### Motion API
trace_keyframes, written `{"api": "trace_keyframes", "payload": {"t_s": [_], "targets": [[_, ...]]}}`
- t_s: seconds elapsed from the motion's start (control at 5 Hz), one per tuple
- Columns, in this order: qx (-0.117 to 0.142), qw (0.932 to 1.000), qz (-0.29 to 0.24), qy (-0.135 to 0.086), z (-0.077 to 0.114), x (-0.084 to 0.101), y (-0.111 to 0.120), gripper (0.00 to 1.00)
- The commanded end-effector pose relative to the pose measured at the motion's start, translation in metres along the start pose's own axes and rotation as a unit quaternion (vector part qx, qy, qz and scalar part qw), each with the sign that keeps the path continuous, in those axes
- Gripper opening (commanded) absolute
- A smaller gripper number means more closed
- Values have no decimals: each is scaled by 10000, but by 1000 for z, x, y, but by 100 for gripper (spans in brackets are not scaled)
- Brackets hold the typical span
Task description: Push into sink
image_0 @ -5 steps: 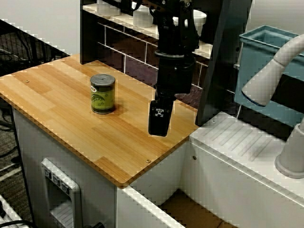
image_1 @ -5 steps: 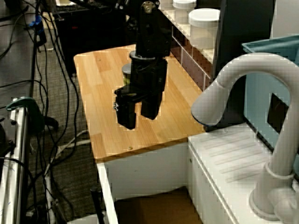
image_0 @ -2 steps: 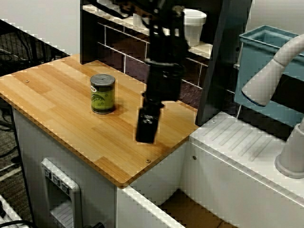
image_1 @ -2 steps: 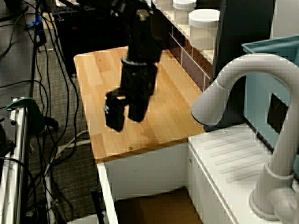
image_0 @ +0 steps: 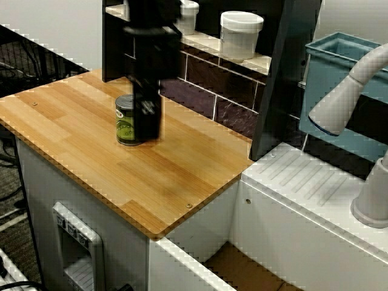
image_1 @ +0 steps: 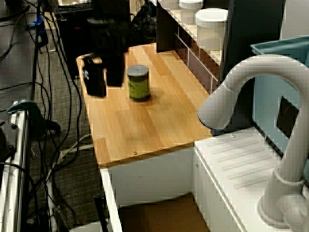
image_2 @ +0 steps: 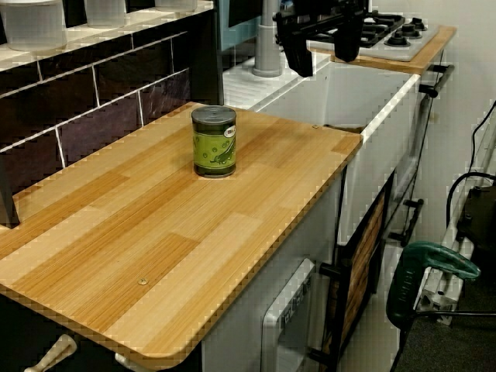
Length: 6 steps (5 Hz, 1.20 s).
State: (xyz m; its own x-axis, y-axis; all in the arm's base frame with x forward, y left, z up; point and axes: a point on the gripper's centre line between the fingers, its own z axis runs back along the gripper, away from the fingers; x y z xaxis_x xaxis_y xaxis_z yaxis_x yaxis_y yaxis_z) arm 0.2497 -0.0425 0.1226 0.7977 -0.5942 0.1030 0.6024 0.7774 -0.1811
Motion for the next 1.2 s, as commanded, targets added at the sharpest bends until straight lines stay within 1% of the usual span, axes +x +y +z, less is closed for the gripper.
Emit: {"api": "trace_keyframes", "payload": {"t_s": [0.0, 0.2, 0.4, 0.6, 0.8, 1.0], "targets": [[499, 9695, 2244, -852, 25, -48, 36, 100], [779, 9308, 3364, -1198, 41, -50, 65, 100], [862, 9132, 3775, -1270, 46, -51, 89, 100], [1081, 9126, 3721, -1309, 31, -53, 103, 100], [1346, 9159, 3553, -1294, 26, -58, 135, 100], [1528, 9227, 3333, -1190, 13, -66, 154, 100]]}}
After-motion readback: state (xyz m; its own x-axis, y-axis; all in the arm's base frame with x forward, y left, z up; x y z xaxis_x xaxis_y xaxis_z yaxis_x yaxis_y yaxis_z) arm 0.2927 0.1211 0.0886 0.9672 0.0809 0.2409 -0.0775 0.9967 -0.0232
